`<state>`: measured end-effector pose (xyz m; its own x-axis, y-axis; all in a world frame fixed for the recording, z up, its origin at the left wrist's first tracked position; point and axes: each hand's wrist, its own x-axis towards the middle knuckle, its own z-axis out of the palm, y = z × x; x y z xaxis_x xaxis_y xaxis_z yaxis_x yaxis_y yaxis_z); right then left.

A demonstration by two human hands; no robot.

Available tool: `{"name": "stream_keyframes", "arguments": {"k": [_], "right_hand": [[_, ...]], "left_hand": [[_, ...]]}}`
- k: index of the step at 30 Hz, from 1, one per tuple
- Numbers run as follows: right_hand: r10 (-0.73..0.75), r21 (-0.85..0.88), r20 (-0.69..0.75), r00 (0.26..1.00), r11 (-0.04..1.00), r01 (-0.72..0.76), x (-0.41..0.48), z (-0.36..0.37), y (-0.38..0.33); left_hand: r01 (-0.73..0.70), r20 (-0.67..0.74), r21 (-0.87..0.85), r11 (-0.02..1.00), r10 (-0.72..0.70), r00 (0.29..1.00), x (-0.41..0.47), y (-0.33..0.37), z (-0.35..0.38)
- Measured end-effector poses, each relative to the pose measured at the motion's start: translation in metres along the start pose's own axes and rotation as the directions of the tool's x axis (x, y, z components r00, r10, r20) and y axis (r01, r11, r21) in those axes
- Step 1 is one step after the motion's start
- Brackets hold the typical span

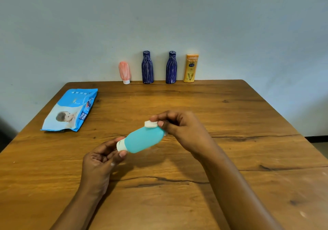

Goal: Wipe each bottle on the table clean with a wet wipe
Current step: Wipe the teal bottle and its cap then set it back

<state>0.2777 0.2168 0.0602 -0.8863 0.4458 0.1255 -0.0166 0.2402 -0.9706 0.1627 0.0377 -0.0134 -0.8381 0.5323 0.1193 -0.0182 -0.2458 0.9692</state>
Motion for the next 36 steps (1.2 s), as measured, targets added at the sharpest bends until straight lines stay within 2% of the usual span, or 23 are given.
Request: {"name": "stream_keyframes", "arguments": {"k": [2, 7, 12, 17, 19, 21, 23, 25, 28, 33, 36], "right_hand": [[-0.024, 0.062, -0.093, 0.995, 0.998, 0.030, -0.004, 0.005, 0.008], [-0.129, 0.065, -0.309, 0.942, 0.986, 0.156, -0.021, 0.029, 0.018], [-0.387, -0.155, -0.458, 0.800, 0.921, 0.357, -0.031, 0.050, 0.032], [-0.532, -0.424, -0.426, 0.732, 0.832, 0.358, -0.034, 0.060, 0.038], [-0.560, -0.488, -0.343, 0.754, 0.792, 0.366, -0.037, 0.064, 0.040], [-0.555, -0.470, -0.289, 0.780, 0.792, 0.389, -0.041, 0.068, 0.043], [-0.499, -0.378, -0.375, 0.781, 0.852, 0.362, -0.044, 0.061, 0.042], [-0.457, -0.311, -0.485, 0.746, 0.887, 0.341, -0.041, 0.042, 0.039], [-0.449, -0.330, -0.512, 0.732, 0.890, 0.315, -0.035, 0.020, 0.038], [-0.268, -0.300, -0.486, 0.832, 0.945, 0.130, -0.023, 0.022, 0.059], [-0.301, -0.465, -0.356, 0.885, 0.878, 0.112, -0.013, 0.030, 0.065]], "left_hand": [[0.009, -0.007, -0.016, 1.000, -0.009, 1.000, 0.000, 0.002, 0.001], [0.023, -0.027, -0.041, 0.999, -0.024, 0.999, 0.000, 0.004, 0.001], [0.035, -0.056, -0.058, 0.998, -0.038, 0.998, 0.000, 0.004, 0.000], [0.073, -0.075, -0.077, 0.994, -0.078, 0.994, 0.000, 0.005, 0.000], [0.092, -0.082, -0.087, 0.992, -0.099, 0.992, 0.001, 0.006, 0.002], [0.124, -0.097, -0.093, 0.988, -0.133, 0.986, 0.002, 0.006, 0.002], [0.190, -0.121, -0.084, 0.978, -0.199, 0.972, 0.004, 0.007, 0.001], [0.304, -0.109, -0.057, 0.951, -0.309, 0.945, 0.008, 0.010, 0.001], [0.487, -0.070, 0.079, 0.870, -0.482, 0.873, 0.016, 0.015, 0.005], [0.630, -0.064, 0.255, 0.734, -0.637, 0.768, 0.023, 0.014, 0.011], [0.622, -0.102, 0.325, 0.712, -0.628, 0.772, 0.020, 0.014, 0.016]]}}
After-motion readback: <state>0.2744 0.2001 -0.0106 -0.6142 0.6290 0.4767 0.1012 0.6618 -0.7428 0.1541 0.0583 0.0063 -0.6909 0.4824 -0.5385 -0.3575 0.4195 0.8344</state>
